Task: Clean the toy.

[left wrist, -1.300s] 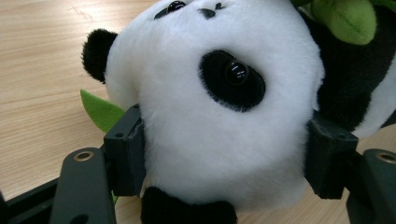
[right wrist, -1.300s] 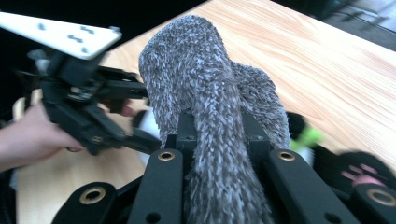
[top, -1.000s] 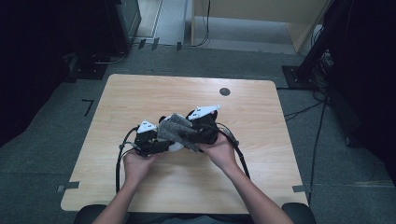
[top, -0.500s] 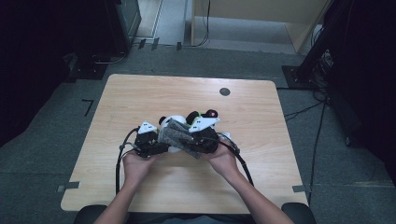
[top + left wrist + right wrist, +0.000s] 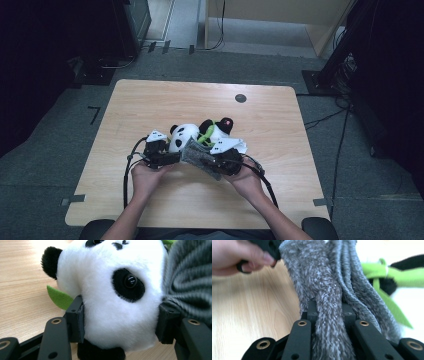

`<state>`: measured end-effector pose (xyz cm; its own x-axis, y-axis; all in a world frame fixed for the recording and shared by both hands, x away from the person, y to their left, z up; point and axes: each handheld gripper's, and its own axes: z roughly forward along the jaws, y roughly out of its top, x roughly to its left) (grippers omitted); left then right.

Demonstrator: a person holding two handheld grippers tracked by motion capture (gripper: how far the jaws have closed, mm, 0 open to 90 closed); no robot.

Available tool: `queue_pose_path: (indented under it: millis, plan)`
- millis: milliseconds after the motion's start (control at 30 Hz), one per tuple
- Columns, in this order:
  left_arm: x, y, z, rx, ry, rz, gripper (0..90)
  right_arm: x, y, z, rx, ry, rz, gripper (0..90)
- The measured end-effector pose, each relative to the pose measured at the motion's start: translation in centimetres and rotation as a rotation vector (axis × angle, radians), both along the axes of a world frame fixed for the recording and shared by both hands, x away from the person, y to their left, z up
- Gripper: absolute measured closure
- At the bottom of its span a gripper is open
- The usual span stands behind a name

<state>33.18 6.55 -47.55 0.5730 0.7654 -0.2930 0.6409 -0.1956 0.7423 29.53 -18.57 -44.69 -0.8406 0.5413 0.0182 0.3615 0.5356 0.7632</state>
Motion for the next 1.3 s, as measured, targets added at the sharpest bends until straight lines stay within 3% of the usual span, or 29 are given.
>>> queue_pose_path:
  millis: [233,533,733,767,833,1067,1300]
  plan:
    - [0.0,0.0,0.1,0.011,-0.007,-0.010,38.2,-0.8,-0.2,-0.9,-0.023,-0.024,0.006,77.2]
    - [0.3,0.1,0.1,-0.003,0.007,-0.006,38.0,-1.3,-1.2,-1.3,-0.042,-0.009,0.013,77.5]
    - [0.3,0.1,0.2,0.019,-0.004,-0.010,38.3,-1.1,-3.2,-1.5,0.005,0.049,-0.024,77.5]
    - [0.2,0.0,0.2,0.035,-0.013,-0.017,38.4,-0.9,-3.9,-1.5,0.035,0.086,-0.033,77.5]
    - [0.1,-0.1,0.3,0.049,-0.019,-0.024,38.7,-0.8,-4.4,-1.5,0.050,0.108,-0.035,77.5]
    - [0.0,-0.1,0.2,0.061,-0.029,-0.032,39.4,-0.7,-6.4,-1.1,0.022,0.120,-0.041,77.4]
    - [-0.1,-0.1,0.1,0.055,-0.028,-0.027,39.5,-0.1,-8.9,-0.4,0.046,0.146,-0.081,77.3]
